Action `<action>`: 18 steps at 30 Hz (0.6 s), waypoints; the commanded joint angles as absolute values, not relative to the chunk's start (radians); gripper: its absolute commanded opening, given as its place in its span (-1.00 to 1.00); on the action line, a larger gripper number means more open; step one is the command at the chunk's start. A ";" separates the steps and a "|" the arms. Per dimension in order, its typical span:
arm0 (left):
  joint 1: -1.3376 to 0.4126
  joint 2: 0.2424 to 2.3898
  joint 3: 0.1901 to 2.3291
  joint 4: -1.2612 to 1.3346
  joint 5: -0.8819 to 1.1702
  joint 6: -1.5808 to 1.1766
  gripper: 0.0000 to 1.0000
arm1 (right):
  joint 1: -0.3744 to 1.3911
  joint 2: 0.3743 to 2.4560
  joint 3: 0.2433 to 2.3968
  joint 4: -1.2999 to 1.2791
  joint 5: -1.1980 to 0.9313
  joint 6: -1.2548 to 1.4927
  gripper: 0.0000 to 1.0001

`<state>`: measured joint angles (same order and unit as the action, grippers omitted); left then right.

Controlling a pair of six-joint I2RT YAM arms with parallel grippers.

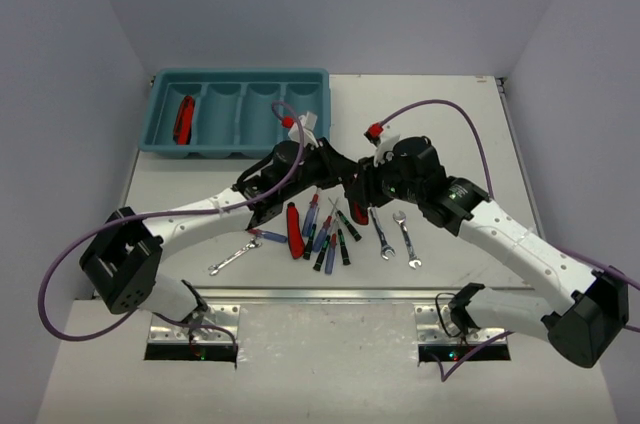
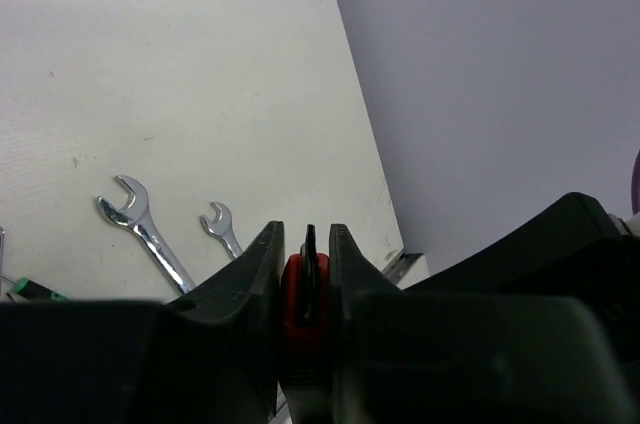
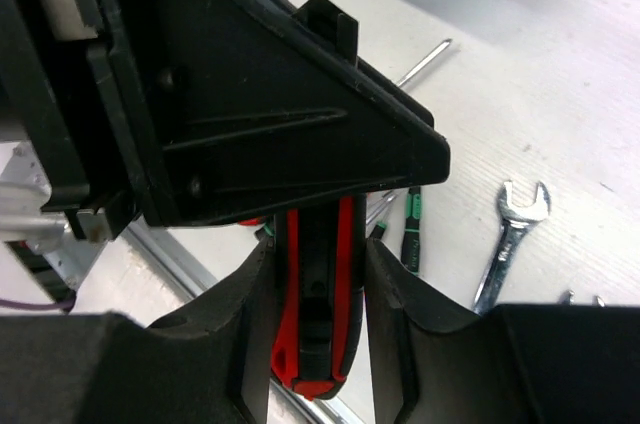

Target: Sort the tools into containers

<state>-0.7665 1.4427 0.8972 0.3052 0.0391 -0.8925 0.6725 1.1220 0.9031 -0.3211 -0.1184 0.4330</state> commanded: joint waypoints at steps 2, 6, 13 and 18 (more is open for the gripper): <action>-0.768 1.499 1.035 0.221 0.043 -0.805 -1.00 | 0.681 1.105 0.932 -0.280 -0.038 0.471 0.65; -0.616 1.538 1.236 -0.083 -0.024 -0.624 -1.00 | 0.678 1.035 0.933 -0.433 0.140 0.454 0.98; -0.308 1.735 1.714 -0.407 -0.300 -0.350 -1.00 | 0.643 0.905 0.894 -0.572 0.300 0.403 0.98; -0.193 1.841 1.840 -0.271 -0.611 -0.018 -1.00 | 0.629 0.884 0.860 -0.570 0.193 0.392 0.98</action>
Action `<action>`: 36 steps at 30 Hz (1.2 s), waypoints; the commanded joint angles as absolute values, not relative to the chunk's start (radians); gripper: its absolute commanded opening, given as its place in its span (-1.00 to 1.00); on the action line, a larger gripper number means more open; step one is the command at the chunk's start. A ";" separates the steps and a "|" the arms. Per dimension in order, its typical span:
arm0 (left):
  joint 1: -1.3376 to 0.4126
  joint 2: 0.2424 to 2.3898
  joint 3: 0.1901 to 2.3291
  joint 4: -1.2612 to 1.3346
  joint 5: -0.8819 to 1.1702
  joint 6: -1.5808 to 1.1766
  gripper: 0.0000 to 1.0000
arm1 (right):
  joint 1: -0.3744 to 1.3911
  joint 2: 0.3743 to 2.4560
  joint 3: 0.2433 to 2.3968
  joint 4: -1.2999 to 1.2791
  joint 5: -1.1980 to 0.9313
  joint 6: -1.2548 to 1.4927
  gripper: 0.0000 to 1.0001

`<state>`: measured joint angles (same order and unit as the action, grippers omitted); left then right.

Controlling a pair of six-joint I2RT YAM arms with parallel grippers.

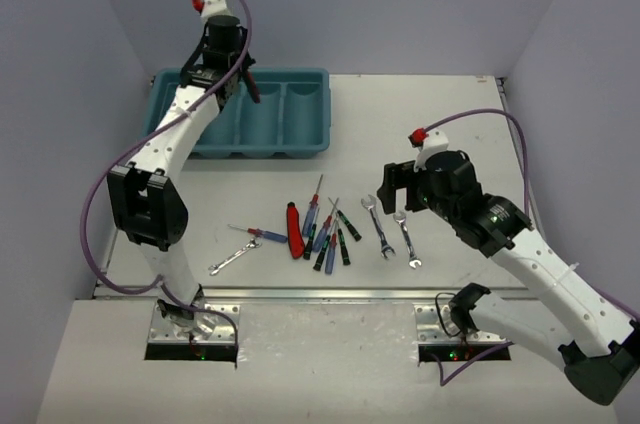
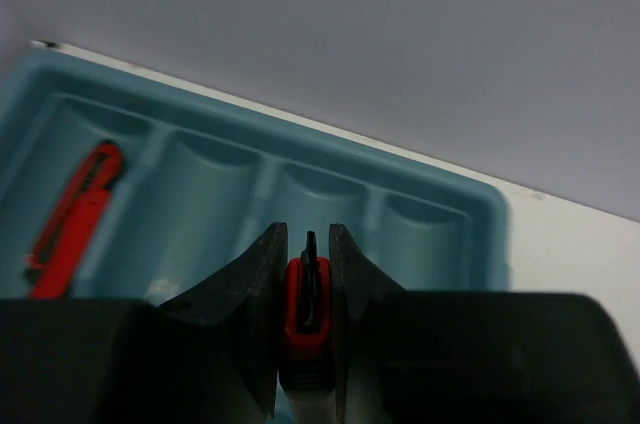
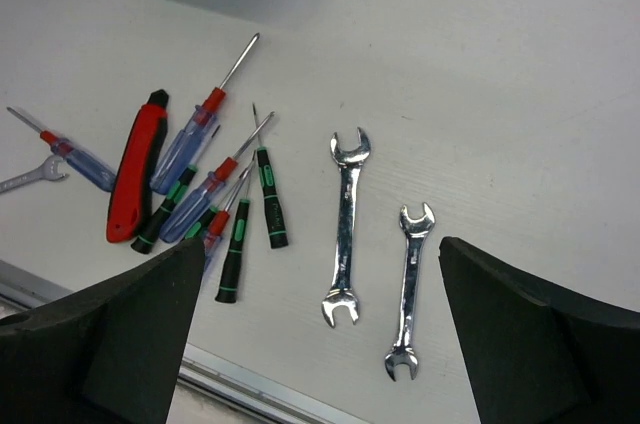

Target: Sort the tools into containers

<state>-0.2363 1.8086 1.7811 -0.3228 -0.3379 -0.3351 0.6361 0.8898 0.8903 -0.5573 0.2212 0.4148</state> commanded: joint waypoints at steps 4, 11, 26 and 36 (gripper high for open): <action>-0.096 1.804 1.709 0.030 -0.666 0.206 -1.00 | 0.627 0.858 0.829 -0.561 0.145 0.387 0.98; 0.088 1.877 1.646 0.016 -0.431 0.208 -1.00 | 0.629 0.824 0.805 -0.518 0.072 0.378 0.98; 0.175 2.028 1.617 -0.059 -0.293 0.168 -0.08 | 0.629 0.839 0.772 -0.466 -0.023 0.364 0.98; 0.166 1.898 1.943 -0.431 -0.359 -0.244 1.00 | 0.629 0.907 0.780 -0.463 0.001 0.383 0.98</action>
